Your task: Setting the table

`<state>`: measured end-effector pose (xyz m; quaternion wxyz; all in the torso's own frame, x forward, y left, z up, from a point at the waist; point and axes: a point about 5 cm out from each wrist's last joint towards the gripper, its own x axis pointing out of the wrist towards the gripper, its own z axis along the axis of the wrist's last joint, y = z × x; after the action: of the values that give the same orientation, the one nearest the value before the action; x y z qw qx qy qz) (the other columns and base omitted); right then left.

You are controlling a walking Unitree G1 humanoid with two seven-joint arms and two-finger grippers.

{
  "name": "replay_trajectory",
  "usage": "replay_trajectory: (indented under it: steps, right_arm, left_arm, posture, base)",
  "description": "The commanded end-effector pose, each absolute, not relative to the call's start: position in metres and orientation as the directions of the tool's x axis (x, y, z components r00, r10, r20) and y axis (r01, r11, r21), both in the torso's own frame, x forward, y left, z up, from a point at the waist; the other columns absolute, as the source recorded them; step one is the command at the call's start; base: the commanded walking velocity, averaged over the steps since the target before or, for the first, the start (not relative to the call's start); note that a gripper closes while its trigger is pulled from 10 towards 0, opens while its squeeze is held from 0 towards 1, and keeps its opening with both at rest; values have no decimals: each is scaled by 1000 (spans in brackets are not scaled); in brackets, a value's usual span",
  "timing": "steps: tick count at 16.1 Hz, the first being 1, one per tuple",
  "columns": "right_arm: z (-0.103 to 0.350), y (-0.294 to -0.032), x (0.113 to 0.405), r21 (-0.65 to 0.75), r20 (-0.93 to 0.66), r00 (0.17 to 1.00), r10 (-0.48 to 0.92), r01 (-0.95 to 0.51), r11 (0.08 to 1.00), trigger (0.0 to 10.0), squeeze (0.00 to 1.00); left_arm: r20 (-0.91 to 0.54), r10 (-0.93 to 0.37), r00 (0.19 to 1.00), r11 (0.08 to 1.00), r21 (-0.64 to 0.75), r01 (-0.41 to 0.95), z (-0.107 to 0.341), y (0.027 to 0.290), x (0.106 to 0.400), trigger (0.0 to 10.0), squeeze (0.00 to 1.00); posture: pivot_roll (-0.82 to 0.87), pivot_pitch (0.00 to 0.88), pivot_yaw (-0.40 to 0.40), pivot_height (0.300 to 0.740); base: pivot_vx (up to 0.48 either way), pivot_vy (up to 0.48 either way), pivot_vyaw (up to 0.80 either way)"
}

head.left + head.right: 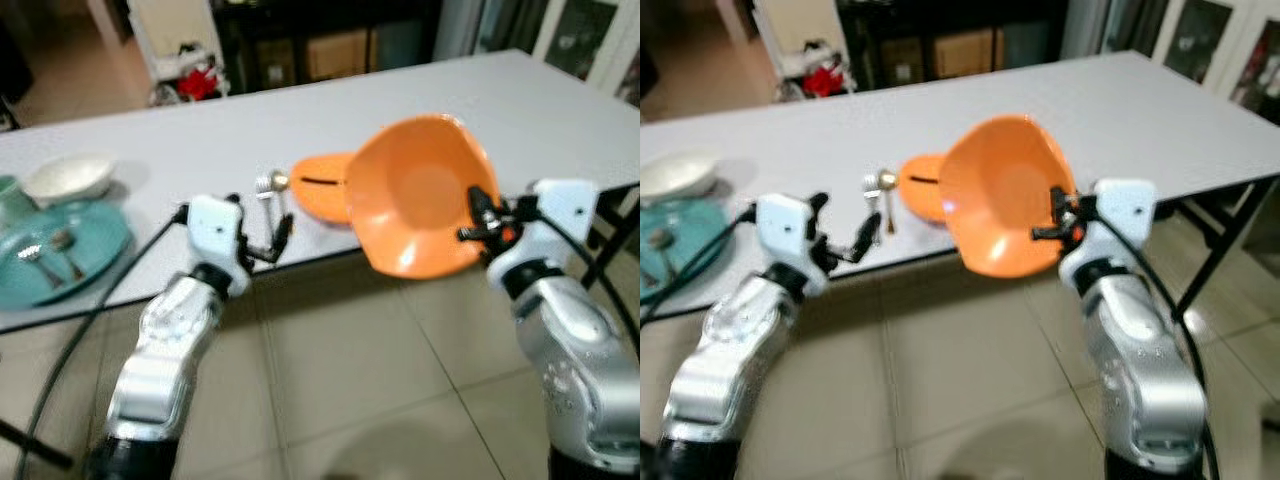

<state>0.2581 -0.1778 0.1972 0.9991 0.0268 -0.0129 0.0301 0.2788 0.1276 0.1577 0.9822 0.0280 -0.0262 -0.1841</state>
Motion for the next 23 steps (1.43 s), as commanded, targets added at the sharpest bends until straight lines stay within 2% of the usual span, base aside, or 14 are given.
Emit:
replay_trajectory:
  steps: [1,13,23]
  right_arm:
    - [207,-172,257,58,70,994,89,-93,994,10000,0]
    - [208,-172,263,38,61,994,95,-97,995,10000,0]
    - [199,-169,271,71,-22,972,235,-233,970,10000,0]
  left_arm:
    - [47,-352,935,934,86,348,161,135,280,10000,0]
    - [34,-384,923,920,103,379,161,134,279,10000,0]
    - [17,-375,927,921,119,371,158,141,276,10000,0]
  posture:
    - [-28,0,69,740]
    - [-25,0,94,740]
    - [-7,0,79,740]
  base:
    - [330,0,0]
    - [327,0,0]
    - [322,0,0]
